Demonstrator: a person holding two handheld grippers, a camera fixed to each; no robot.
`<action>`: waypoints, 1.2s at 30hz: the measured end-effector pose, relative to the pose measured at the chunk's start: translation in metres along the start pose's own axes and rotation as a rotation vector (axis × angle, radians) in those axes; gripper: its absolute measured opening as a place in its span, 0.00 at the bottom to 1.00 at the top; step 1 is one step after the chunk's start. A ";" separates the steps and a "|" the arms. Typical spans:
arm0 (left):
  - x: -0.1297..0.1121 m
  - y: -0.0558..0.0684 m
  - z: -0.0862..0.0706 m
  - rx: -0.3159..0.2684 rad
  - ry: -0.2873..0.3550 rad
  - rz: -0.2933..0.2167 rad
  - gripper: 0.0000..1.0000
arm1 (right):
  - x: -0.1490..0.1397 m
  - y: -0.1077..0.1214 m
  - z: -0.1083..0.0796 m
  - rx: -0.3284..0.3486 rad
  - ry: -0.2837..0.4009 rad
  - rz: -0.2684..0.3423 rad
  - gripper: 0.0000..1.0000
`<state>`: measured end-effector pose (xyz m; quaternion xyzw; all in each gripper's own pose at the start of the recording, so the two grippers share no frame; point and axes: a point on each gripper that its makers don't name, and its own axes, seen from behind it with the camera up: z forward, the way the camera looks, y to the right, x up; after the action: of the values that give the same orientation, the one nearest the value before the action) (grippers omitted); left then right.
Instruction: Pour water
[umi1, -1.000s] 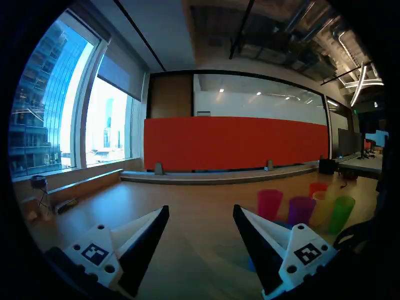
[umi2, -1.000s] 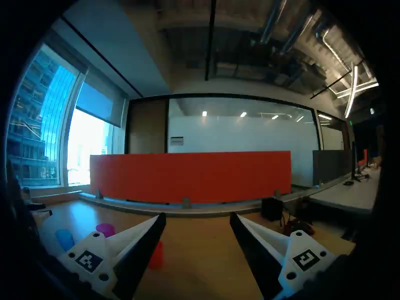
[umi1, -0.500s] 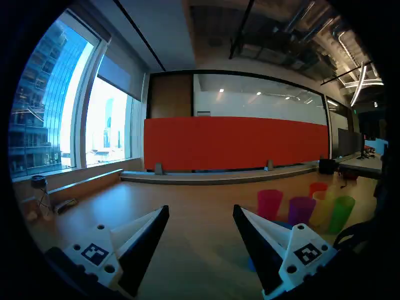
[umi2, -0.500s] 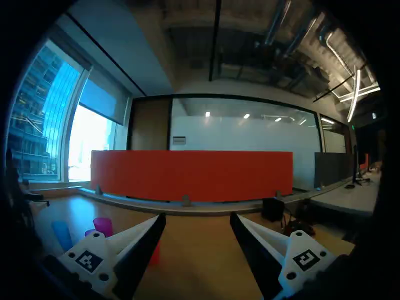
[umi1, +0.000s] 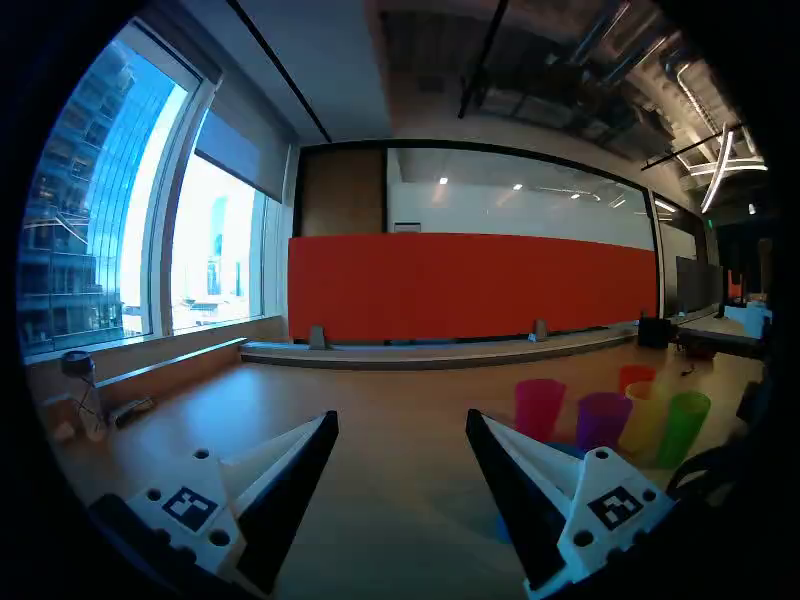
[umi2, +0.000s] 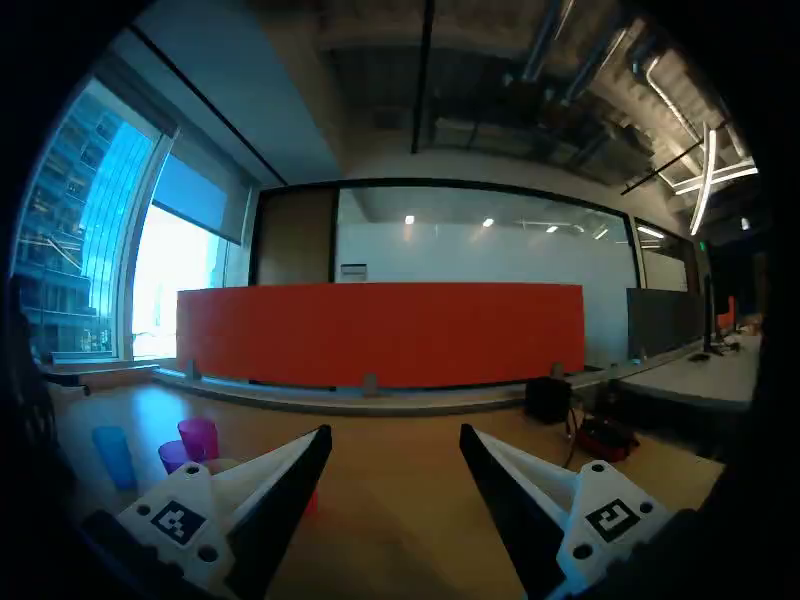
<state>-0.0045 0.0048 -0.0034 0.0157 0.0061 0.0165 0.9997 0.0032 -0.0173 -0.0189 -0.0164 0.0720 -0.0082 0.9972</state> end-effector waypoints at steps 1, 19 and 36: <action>0.000 0.000 0.000 0.000 0.000 0.000 0.95 | -0.002 0.002 0.000 -0.006 -0.001 0.000 0.99; 0.000 0.000 0.000 0.000 0.001 0.000 0.95 | -0.029 0.009 0.003 -0.016 -0.038 -0.007 0.99; 0.000 -0.001 0.001 0.000 0.001 0.000 0.95 | -0.044 0.008 0.006 -0.015 -0.080 -0.011 0.99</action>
<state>-0.0047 0.0034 -0.0026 0.0157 0.0064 0.0165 0.9997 -0.0392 -0.0078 -0.0074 -0.0248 0.0318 -0.0123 0.9991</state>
